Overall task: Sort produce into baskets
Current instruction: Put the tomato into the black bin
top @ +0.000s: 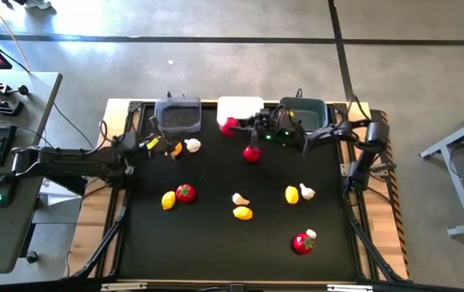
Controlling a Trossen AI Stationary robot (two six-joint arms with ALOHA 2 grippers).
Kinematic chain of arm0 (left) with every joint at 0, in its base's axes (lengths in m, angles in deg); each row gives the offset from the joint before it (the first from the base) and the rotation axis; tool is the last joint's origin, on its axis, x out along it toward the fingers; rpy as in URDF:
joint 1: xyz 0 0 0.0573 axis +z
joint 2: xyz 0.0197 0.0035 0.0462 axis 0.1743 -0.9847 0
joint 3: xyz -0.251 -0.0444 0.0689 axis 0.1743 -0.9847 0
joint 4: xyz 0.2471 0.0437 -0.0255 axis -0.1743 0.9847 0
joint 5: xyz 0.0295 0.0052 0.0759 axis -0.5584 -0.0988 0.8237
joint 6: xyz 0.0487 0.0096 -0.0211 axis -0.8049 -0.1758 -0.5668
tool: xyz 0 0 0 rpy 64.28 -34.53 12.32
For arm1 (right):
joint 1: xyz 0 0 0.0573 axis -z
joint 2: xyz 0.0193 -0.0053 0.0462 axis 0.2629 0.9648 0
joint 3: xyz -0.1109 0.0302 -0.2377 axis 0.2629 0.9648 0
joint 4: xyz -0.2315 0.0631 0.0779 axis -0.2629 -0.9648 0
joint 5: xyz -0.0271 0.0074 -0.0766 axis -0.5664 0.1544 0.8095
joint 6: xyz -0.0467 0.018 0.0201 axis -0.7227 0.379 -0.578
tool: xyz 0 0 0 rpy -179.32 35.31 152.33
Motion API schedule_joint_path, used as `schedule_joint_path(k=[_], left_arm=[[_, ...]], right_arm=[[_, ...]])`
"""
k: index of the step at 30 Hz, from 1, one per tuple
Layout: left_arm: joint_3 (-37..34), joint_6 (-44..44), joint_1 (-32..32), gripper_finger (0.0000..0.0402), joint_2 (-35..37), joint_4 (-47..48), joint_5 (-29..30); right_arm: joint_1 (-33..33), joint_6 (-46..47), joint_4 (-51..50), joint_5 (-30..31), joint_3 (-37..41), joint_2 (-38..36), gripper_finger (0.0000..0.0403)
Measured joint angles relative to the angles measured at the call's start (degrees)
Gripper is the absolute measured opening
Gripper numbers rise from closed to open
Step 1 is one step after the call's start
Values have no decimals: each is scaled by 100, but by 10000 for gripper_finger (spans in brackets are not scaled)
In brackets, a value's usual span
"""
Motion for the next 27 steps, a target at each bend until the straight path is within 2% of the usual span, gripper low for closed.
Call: schedule_joint_path(k=[9,13,19,24,27], left_arm=[[1011,-888,182,34,-1417,-16,-273],[1273,-1034,184,53,-1906,0,-269],[1418,-666,182,131,-2514,-567,-126],[1418,-589,173,213,-2938,-1388,552],[1421,-587,185,252,-3101,-1570,820]], right_arm=[[-4,17,-7,-466,-809,354,234],[-4,-9,-11,-567,-899,354,234],[1,-78,7,-551,-913,354,234],[50,-126,115,-498,-913,347,234],[75,-114,162,-594,-913,347,234]])
